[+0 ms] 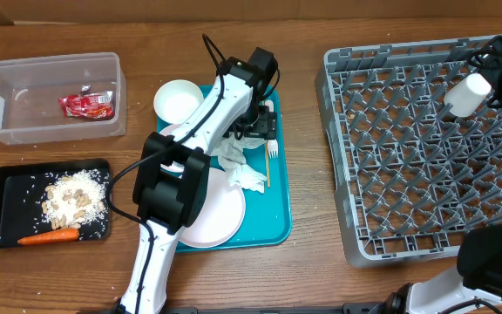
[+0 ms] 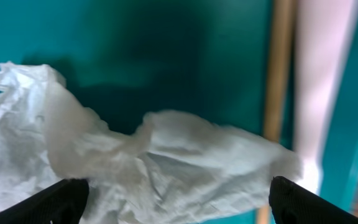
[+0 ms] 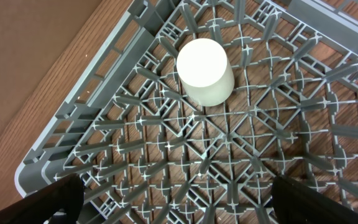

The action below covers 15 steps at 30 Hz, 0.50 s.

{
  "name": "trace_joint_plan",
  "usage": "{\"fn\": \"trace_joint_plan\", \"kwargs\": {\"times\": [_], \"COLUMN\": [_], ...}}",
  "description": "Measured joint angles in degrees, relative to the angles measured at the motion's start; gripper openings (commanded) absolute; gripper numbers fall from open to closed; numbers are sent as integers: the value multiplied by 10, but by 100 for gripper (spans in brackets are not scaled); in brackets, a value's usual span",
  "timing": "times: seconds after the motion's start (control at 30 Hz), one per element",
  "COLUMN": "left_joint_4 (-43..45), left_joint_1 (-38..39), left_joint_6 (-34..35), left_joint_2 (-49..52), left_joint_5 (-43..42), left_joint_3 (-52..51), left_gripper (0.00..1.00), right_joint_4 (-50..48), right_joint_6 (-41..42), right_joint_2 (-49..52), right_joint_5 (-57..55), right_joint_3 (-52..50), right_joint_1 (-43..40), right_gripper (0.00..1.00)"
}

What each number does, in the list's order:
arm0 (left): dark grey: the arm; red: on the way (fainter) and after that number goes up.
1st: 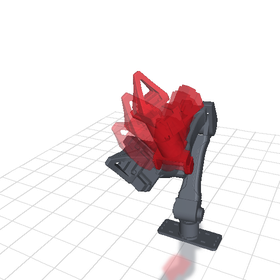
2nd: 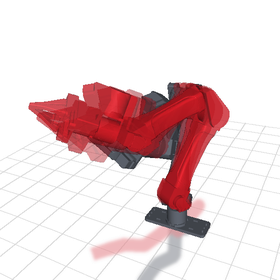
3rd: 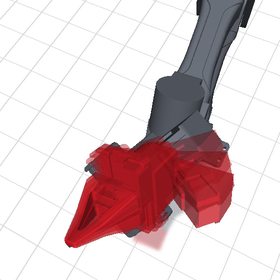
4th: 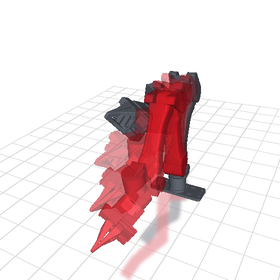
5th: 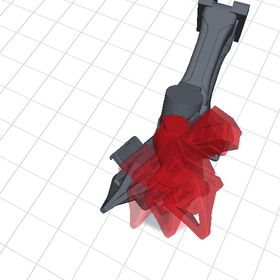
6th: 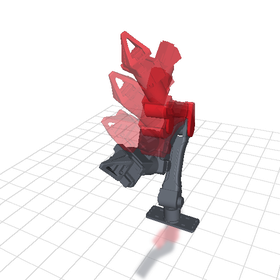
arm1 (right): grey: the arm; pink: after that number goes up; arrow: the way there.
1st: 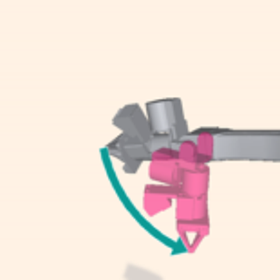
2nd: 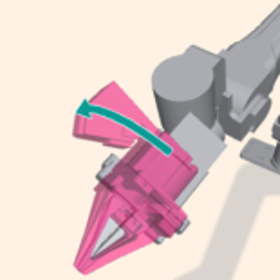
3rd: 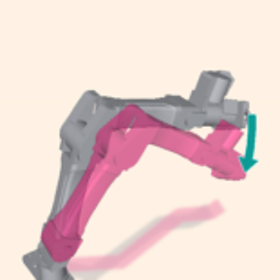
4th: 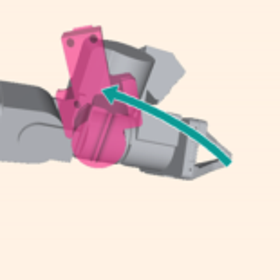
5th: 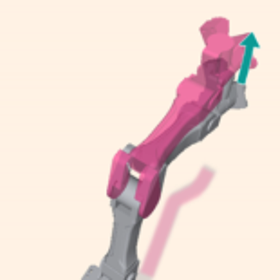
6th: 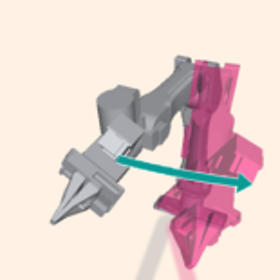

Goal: Sort waste into correct bins and load items into the dishwasher rack
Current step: 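Grasp the crumpled napkins on the teal tray with the left gripper, then drop the napkins into the clear bin with the left gripper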

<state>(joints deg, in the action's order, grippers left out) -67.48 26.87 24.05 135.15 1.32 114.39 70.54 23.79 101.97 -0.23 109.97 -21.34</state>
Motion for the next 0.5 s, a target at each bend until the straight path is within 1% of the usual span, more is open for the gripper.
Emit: {"fn": "trace_joint_plan", "kwargs": {"times": [0.07,0.13,0.17,0.2,0.23,0.27,0.3,0.33,0.37,0.4,0.43,0.5], "left_joint_4": [1,3,6,10,12,17,19,20,20,20,21,20], "left_joint_1": [-1,-2,-3,-3,-4,-4,-4,-4,-4,-4,-4,-4], "left_joint_6": [0,0,0,0,3,3,0,0,1,3,2,2], "left_joint_2": [0,0,0,0,0,0,0,0,0,0,0,0], "left_joint_5": [20,29,33,37,38,40,41,41,42,42,44,44], "left_joint_3": [-12,-20,-25,-27,-27,-27,-27,-27,-27,-27,-27,-27], "left_gripper": [88,82,73,69,63,54,41,33,19,9,4,4], "right_joint_4": [0,0,0,0,0,0,0,0,0,0,0,0], "right_joint_6": [0,0,0,0,0,0,0,0,0,0,0,0], "right_joint_2": [0,0,0,0,0,0,0,0,0,0,0,0], "right_joint_5": [0,0,0,0,0,0,0,0,0,0,0,0], "right_joint_3": [0,0,0,0,0,0,0,0,0,0,0,0], "right_joint_1": [0,0,0,0,0,0,0,0,0,0,0,0], "right_gripper": [100,100,100,100,100,100,100,100,100,100,100,100]}}
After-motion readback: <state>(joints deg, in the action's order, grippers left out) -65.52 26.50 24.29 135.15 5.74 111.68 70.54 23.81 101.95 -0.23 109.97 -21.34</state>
